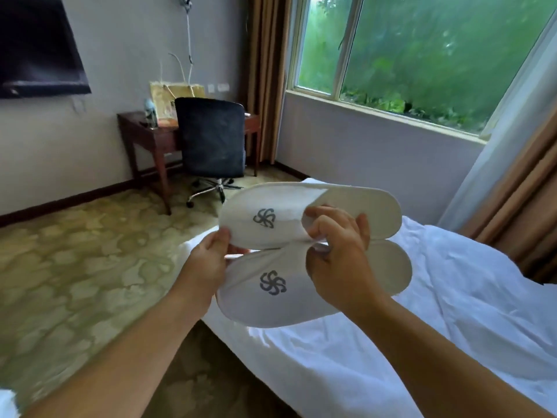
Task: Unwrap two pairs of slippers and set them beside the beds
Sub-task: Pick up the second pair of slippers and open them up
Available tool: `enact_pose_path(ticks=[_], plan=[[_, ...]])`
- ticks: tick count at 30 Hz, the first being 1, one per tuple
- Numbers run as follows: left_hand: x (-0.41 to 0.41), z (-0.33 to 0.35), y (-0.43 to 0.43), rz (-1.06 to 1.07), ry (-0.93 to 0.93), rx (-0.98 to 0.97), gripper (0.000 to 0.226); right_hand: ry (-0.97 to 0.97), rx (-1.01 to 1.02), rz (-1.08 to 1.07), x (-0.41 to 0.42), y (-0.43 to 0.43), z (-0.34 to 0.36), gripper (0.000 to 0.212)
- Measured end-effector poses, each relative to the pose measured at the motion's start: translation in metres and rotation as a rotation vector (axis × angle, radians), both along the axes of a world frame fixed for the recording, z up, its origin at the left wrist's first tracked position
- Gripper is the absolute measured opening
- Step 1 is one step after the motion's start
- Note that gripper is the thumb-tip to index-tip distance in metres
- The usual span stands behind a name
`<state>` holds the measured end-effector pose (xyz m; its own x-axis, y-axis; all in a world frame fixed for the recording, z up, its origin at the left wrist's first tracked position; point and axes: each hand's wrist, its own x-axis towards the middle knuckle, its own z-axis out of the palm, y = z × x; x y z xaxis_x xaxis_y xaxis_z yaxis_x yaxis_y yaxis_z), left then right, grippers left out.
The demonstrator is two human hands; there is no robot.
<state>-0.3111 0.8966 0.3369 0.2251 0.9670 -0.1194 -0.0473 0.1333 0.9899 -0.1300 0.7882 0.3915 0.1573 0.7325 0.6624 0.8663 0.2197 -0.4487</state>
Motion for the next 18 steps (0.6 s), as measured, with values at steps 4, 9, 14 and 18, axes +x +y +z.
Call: enact_pose_path(ticks=[4, 9, 14, 18], plan=[[-0.050, 0.053, 0.021, 0.004, 0.025, -0.184, 0.049, -0.140, -0.049, 0.013, -0.036, 0.045, 0.047, 0.026], [-0.110, 0.123, 0.041, -0.081, -0.023, -0.292, 0.040, -0.206, -0.032, 0.106, -0.089, 0.087, 0.097, 0.031], [-0.152, 0.168, 0.063, -0.082, -0.106, -0.293, 0.061, -0.156, 0.051, 0.214, -0.126, 0.116, 0.129, 0.039], [-0.169, 0.194, 0.083, -0.062, -0.182, -0.273, 0.060, -0.098, 0.096, 0.215, -0.135, 0.143, 0.142, 0.043]])
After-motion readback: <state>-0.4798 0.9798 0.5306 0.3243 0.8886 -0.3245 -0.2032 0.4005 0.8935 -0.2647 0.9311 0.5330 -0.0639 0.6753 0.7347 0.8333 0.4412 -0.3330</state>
